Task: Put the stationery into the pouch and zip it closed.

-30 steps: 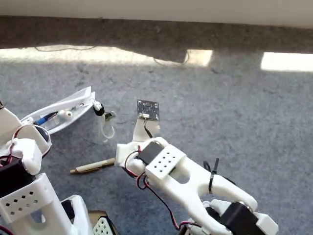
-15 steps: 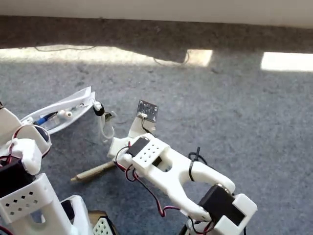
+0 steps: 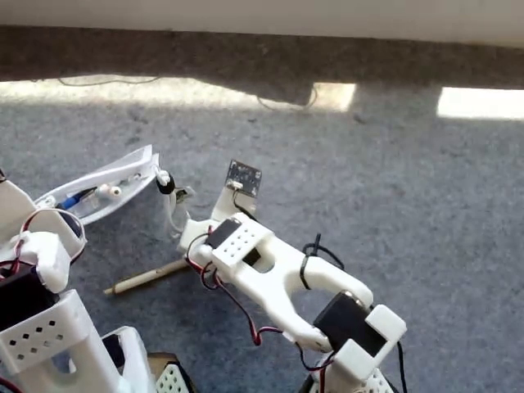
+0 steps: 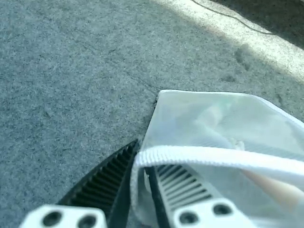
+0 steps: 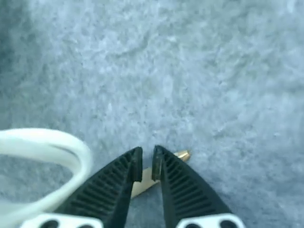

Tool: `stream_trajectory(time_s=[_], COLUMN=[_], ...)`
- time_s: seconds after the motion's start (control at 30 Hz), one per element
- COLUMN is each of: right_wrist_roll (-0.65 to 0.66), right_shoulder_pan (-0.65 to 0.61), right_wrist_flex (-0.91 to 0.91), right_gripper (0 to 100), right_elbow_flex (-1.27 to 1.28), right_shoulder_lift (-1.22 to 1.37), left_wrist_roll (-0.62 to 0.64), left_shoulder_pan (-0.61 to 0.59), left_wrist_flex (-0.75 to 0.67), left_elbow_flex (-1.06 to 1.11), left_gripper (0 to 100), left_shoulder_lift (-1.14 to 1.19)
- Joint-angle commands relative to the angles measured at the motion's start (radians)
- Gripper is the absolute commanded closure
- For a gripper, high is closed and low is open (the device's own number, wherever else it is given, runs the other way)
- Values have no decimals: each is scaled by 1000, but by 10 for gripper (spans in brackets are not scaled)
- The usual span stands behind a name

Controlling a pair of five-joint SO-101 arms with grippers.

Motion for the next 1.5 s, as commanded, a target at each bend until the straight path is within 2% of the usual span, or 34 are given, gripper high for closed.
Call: stream_trajectory(time_s=[0.0,0.3,0.63,1.03,1.1,1.3,1.47], right_wrist_roll=[-6,-6,-6,-9,-11,-15,-44], right_shoulder_pan=[-10,64,65,10,5,-12,-73], right_wrist_flex=[22,219,469,506,499,453,449], right_gripper=[962,994,988,985,942,676,666], right_elbow_flex=[-12,-134,-338,-366,-366,-360,-358], right_shoulder_lift=[27,25,25,31,33,31,33], left_wrist_roll=[8,9,9,8,8,6,6], left_shoulder_pan=[-16,-13,-16,-13,-13,-13,-13], left_wrist_flex=[-14,-23,-34,-34,-34,-34,-34], left_elbow_flex=[-5,18,25,25,25,25,25], left_gripper=[993,993,993,992,992,990,990], left_shoulder_lift=[-24,-28,-28,-28,-28,-28,-28])
